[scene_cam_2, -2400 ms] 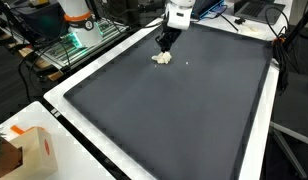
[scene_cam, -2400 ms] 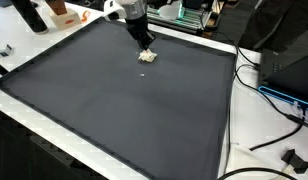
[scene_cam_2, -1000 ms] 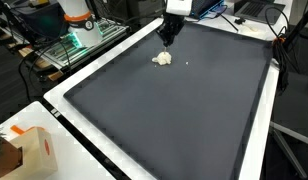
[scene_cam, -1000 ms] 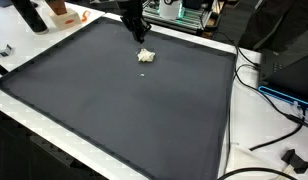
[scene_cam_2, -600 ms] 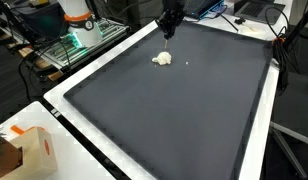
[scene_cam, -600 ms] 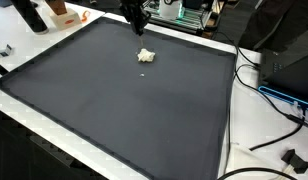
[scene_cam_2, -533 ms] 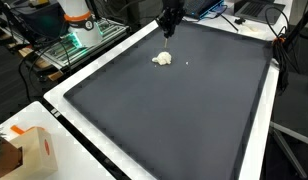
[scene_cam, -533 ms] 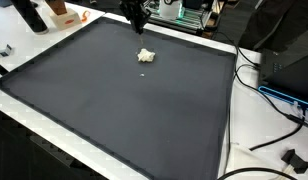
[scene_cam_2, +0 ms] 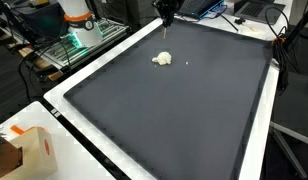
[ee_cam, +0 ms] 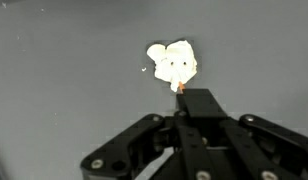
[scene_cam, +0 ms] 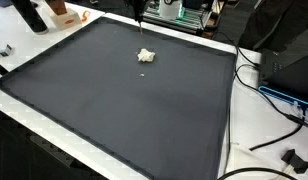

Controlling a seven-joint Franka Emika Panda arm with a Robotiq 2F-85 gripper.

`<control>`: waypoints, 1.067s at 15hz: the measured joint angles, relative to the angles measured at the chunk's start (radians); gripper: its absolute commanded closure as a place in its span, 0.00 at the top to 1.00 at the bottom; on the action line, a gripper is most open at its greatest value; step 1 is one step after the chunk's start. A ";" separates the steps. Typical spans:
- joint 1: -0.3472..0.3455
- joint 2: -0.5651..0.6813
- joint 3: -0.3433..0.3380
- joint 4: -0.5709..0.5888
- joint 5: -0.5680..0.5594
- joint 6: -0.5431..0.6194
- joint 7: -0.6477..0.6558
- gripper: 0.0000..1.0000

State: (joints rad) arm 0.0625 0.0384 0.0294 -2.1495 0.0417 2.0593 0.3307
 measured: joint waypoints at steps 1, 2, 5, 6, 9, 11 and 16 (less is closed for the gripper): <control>0.000 -0.009 0.001 0.000 -0.005 -0.005 0.002 0.03; 0.000 -0.018 0.001 -0.001 -0.010 -0.009 0.004 0.03; 0.000 -0.040 0.004 -0.002 -0.026 -0.018 0.006 0.03; 0.000 -0.046 0.006 -0.003 -0.030 -0.021 0.006 0.03; 0.000 -0.059 0.009 -0.004 -0.038 -0.025 0.006 0.03; 0.000 -0.066 0.012 -0.005 -0.045 -0.026 0.006 0.13; 0.000 -0.072 0.015 -0.007 -0.051 -0.026 0.006 0.13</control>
State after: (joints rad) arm 0.0629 -0.0341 0.0443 -2.1564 -0.0091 2.0332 0.3366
